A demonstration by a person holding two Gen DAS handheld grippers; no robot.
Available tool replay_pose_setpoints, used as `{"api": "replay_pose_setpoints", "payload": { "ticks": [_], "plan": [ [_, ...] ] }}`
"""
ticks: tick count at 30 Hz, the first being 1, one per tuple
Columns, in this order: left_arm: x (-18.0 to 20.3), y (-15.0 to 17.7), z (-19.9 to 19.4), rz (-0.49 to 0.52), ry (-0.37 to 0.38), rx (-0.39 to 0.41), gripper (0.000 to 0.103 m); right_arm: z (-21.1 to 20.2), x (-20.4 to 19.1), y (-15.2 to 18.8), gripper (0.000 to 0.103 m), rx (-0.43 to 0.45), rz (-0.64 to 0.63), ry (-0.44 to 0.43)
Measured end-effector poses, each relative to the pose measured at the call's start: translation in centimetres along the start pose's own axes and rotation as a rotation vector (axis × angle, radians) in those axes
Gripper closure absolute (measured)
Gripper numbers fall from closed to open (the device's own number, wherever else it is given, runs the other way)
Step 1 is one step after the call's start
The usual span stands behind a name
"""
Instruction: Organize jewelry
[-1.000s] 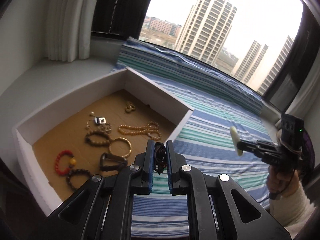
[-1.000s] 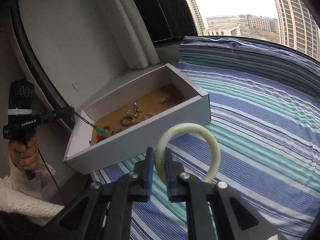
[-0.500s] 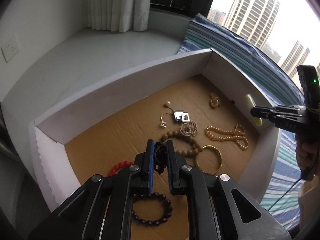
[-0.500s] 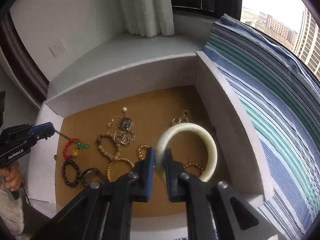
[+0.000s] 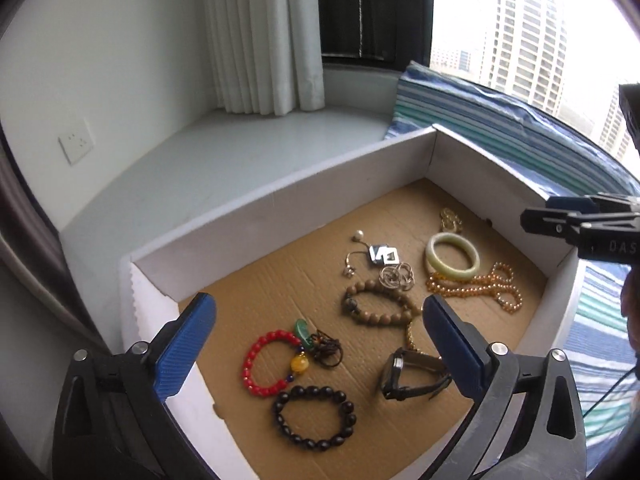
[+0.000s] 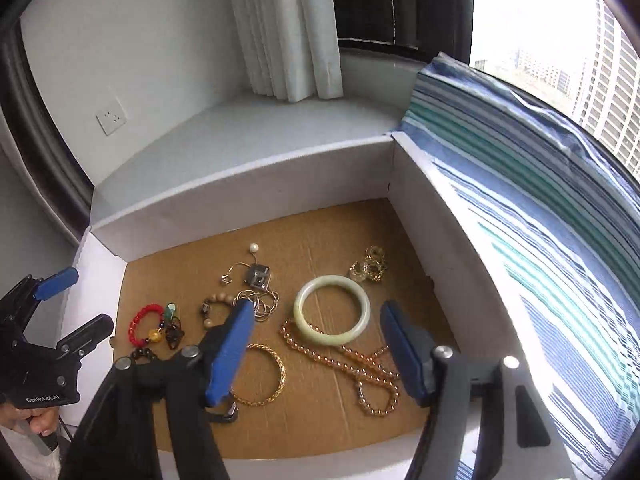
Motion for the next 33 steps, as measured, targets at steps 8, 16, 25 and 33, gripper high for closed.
{"api": "replay_pose_setpoints", "payload": {
  "ticks": [8,16,25,33],
  "plan": [
    [0.9,0.2,-4.7,-0.098,-0.059,0.045,0.001,-6.5,-2.4,3.4,0.023,0.084,-0.034,0.043],
    [-0.2,2.2,-6.2,-0.12,-0.103,-0.031,0.001,-8.6,-4.0,5.1,0.023,0.095,-0.051,0.09],
    [-1.8,2.8,-7.6,-0.15,-0.123,-0.058,0.0,-9.4,-5.7,5.7,0.023,0.071,-0.042,0.101],
    [-2.6,3.3,-8.1,-0.17,-0.122,-0.082,0.0,-9.7,-6.6,5.2,0.023,0.058,-0.06,0.137]
  ]
}}
Point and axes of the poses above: each gripper's, at about its wrist camera, not at the fingertips, and z roughly the way its jaws point, x to its right, y to its underside, the point moved 7 cm from there along z, roughly the way its jaws point, and after that the axes turned 6 degrees about z, right-handed, at the moved point
